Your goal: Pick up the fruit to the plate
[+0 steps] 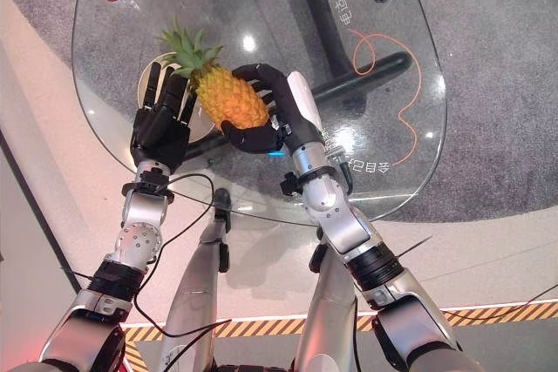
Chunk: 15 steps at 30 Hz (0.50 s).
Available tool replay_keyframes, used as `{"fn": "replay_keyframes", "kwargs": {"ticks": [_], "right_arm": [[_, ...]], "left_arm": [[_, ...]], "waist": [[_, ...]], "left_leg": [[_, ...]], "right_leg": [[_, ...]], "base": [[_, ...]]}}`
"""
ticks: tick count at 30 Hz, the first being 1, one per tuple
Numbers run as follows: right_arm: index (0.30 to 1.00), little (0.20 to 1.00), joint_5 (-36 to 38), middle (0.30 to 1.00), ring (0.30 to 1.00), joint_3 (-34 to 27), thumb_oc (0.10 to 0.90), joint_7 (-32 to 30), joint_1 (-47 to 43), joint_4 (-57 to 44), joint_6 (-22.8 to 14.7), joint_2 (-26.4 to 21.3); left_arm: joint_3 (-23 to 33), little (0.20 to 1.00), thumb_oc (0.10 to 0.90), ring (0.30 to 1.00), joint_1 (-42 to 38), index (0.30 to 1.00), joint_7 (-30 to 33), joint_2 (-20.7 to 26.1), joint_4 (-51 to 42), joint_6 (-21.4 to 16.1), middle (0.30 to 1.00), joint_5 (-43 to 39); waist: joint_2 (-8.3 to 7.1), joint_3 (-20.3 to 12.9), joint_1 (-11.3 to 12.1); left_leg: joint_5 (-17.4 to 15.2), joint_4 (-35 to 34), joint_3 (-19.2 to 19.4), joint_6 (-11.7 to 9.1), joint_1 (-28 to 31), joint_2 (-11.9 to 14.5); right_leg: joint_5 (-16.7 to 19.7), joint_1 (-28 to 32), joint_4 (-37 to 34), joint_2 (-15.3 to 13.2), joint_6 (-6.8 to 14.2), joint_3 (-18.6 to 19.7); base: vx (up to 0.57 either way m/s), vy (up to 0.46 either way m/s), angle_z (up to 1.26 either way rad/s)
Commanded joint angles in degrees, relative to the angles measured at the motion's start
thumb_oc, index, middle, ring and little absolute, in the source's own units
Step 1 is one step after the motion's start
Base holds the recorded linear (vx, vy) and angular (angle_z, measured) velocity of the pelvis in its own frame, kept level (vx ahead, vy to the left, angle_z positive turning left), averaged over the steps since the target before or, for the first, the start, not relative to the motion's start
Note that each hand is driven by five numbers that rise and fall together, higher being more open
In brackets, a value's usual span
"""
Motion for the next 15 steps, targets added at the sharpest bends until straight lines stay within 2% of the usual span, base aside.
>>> {"fn": "replay_keyframes", "kwargs": {"ticks": [1,15], "right_arm": [[0.300,0.200,-1.14,0.300,0.300,0.27,0.100,2.26,-3.08,-13.11,-8.37,1.08],[0.300,0.200,-1.21,0.300,0.300,2.37,0.100,6.00,-3.18,-13.80,-7.38,1.41]], "left_arm": [[1.74,0.900,0.800,0.900,-2.42,0.900,-5.30,-0.92,-11.07,-3.46,0.900,0.58],[2.06,0.900,0.800,0.900,-2.46,0.900,-6.32,-1.33,-12.31,-3.83,0.900,-0.35]], "waist": [[1.98,-1.45,-0.40],[2.01,-1.45,-0.18]], "left_leg": [[-0.03,1.09,-0.72,2.39,-0.15,0.71],[0.12,1.08,-0.96,2.26,-0.36,0.61]], "right_leg": [[5.42,2.44,-2.47,-0.64,1.32,1.60],[5.37,2.30,-2.43,-0.71,1.25,1.53]], "base": [[0.00,0.000,0.00],[0.00,0.000,0.00]]}}
